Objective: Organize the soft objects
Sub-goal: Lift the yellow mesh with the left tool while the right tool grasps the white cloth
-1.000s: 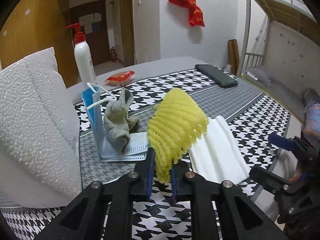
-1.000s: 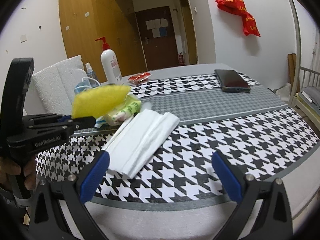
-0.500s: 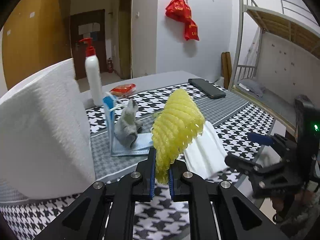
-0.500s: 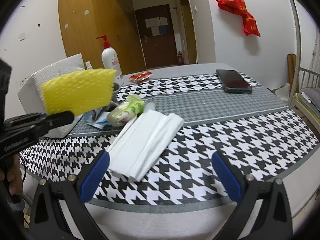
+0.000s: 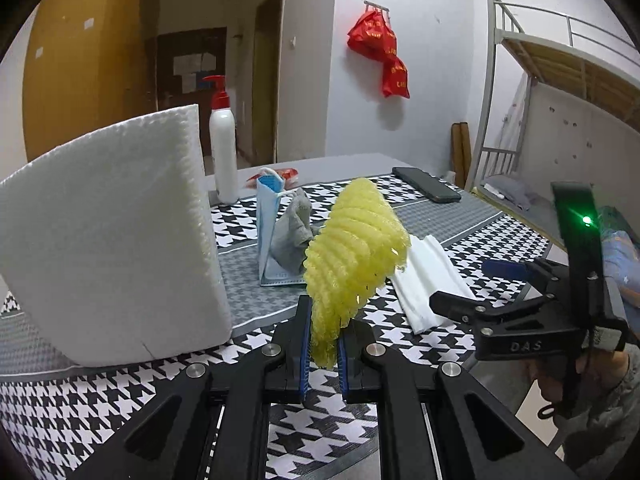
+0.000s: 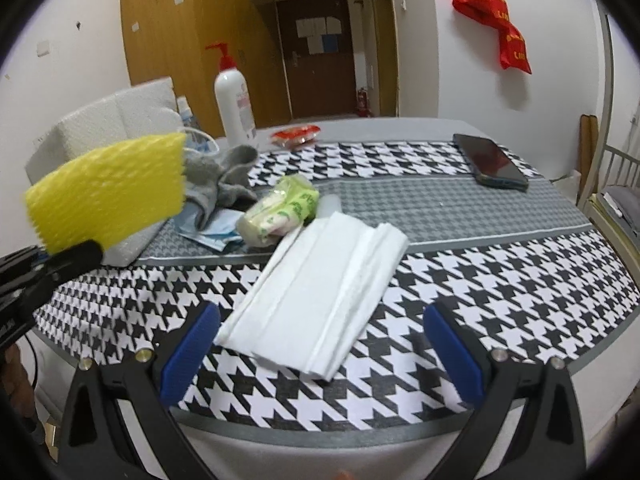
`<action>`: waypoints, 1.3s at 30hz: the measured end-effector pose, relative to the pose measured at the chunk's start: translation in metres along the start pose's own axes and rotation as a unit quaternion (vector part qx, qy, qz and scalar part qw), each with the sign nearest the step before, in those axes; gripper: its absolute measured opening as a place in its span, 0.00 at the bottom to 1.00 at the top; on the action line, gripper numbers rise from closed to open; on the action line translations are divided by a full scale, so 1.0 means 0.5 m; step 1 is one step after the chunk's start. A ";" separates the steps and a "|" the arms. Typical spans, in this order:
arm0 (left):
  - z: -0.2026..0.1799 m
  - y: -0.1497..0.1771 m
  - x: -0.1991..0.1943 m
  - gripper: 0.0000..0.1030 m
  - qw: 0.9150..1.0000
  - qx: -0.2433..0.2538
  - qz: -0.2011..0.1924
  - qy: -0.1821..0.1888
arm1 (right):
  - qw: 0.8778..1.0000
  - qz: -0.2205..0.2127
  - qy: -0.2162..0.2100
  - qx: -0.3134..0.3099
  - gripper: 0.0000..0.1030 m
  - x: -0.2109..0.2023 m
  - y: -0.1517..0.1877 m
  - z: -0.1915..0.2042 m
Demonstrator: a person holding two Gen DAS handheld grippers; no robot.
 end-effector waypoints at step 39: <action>0.021 0.010 -0.101 0.11 0.998 -0.019 -0.049 -0.023 | 0.999 -0.032 0.028 -0.010 0.06 -0.131 -0.008 0.028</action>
Point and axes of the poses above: each gripper's, at about its wrist camera, not at the fingertips, and x roughly the way its jaws point, z to its left, y to its underside, the point moved 4 cm from there along x, roughly the way its jaws point, and after that the axes turned 3 degrees about -y, right-handed, at the moved point
